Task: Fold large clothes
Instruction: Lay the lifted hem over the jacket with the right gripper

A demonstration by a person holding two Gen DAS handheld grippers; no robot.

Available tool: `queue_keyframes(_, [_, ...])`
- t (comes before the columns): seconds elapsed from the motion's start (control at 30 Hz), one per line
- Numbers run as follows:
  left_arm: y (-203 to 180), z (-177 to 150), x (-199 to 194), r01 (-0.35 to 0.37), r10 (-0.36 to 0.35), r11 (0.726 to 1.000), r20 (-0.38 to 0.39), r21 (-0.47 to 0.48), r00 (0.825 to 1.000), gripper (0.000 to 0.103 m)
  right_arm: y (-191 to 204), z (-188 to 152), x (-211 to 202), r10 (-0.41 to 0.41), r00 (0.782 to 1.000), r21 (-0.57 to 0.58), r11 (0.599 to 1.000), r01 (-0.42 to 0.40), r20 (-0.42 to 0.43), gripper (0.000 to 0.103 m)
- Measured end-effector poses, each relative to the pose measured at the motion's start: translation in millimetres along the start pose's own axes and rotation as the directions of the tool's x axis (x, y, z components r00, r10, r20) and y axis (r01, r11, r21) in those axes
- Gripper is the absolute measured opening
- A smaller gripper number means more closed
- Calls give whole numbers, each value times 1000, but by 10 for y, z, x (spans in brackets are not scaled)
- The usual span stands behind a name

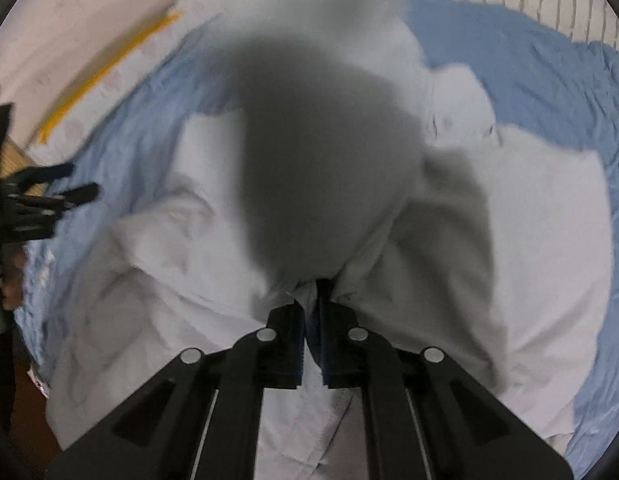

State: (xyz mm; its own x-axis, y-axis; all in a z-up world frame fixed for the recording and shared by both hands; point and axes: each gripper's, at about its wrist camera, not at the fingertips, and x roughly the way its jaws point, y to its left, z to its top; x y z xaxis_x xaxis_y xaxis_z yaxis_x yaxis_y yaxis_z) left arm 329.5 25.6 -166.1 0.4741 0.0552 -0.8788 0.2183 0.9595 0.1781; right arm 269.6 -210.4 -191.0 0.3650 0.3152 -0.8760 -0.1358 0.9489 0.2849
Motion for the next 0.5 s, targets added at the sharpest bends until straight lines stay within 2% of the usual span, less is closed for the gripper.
queue_keyframes(0.07, [-17,-50,20,-1,1,1000,-11,2,1000,100,41,-3,77,-32,999,-8,999,32,-18,6])
queue_keyframes(0.1, [-36,-71,8,1,-1,1000,-10,8,1000,100,63,3,62,-41,999,-13,999,41,-16,9])
queue_keyframes(0.27, [-91,-123,-77,-9,9,999,5,36,1000,100,132,3,-350,-87,995,-56,994,89,46,11])
queue_keyframes(0.37, [-36,-142,-79,12,-12,1000,4,19,1000,100,5,-26,-551,-113,991,-46,992,117,65,12])
queue_keyframes(0.5, [4,-123,4,42,-42,999,-22,-15,999,100,-219,-112,-559,-112,993,-13,994,113,32,12])
